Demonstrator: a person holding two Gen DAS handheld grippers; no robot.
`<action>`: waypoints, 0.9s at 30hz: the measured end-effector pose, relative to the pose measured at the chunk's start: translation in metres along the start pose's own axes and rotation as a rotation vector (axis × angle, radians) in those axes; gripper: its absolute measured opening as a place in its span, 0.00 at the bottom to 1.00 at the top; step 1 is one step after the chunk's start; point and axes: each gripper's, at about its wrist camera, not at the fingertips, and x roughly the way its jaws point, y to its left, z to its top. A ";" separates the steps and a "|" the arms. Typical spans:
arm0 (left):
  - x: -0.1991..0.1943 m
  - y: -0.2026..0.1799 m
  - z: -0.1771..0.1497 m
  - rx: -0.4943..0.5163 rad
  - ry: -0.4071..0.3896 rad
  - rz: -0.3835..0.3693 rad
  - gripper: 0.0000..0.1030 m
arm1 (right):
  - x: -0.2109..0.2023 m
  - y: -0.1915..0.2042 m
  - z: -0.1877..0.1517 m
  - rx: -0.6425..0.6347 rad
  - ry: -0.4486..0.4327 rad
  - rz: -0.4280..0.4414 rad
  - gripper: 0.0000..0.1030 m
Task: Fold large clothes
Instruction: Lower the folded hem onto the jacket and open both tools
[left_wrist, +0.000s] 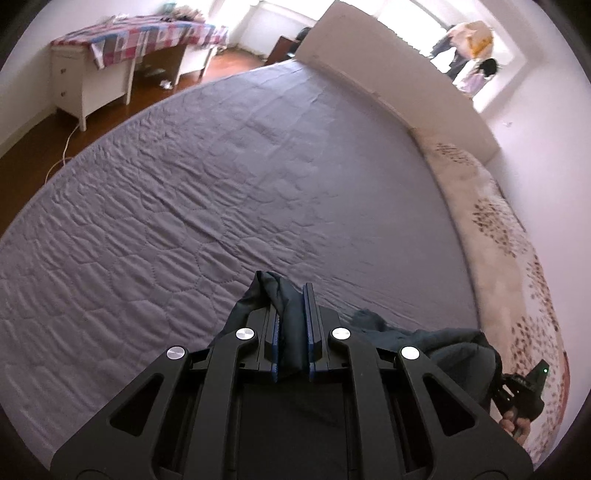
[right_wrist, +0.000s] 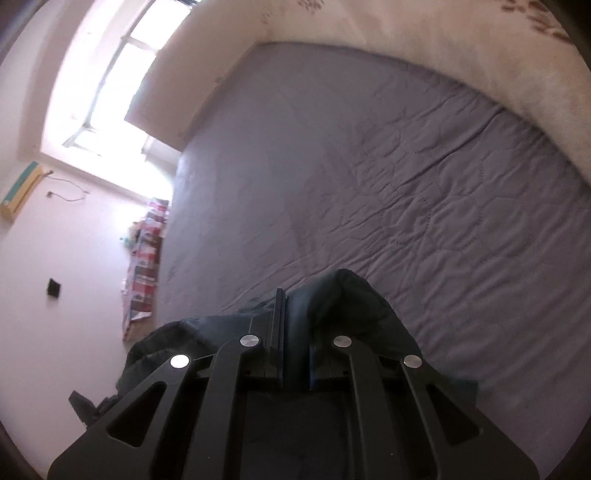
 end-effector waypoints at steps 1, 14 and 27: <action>0.008 0.003 0.000 -0.010 0.007 0.012 0.14 | 0.007 0.000 0.001 -0.001 0.005 -0.009 0.10; -0.039 0.035 -0.016 -0.150 -0.100 -0.035 0.72 | -0.012 -0.008 0.002 0.015 -0.021 0.072 0.77; -0.132 0.048 -0.114 -0.008 -0.115 -0.019 0.73 | -0.058 0.056 -0.079 -0.299 -0.019 0.035 0.25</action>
